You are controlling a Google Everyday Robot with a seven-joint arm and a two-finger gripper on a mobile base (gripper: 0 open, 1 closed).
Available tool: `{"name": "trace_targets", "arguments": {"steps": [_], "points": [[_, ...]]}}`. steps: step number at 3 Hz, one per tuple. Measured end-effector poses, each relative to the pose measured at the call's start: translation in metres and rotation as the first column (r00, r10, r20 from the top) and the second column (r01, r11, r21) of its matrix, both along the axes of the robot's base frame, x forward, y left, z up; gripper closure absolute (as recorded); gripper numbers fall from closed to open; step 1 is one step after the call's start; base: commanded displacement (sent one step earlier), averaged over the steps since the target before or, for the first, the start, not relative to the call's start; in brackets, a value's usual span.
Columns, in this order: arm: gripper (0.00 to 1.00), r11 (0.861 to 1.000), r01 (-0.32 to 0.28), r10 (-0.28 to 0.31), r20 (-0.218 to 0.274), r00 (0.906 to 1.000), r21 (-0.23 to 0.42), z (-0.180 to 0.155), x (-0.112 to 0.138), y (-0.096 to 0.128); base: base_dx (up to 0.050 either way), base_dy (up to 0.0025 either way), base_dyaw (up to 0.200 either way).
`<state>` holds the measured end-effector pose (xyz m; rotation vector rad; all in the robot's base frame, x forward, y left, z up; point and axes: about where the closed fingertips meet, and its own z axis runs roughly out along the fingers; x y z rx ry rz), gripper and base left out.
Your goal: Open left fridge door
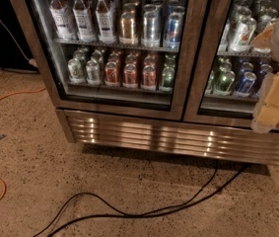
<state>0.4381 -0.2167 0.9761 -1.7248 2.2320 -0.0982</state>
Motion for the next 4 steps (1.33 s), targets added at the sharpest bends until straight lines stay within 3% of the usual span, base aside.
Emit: {"name": "trace_targets", "arguments": {"steps": [1,2,4], "points": [[0.00,1.000,0.000,0.000,0.000,1.0000,0.000,0.000,0.000,0.000,0.000,0.00000,0.000],[0.00,1.000,-0.021,0.020,-0.052,0.9985,-0.023,-0.011,0.012,0.017,0.000,0.00000,0.000],[0.00,0.998,-0.051,0.045,-0.111,0.9928,-0.044,-0.025,0.030,0.042,0.000,0.00000,0.000]]}}
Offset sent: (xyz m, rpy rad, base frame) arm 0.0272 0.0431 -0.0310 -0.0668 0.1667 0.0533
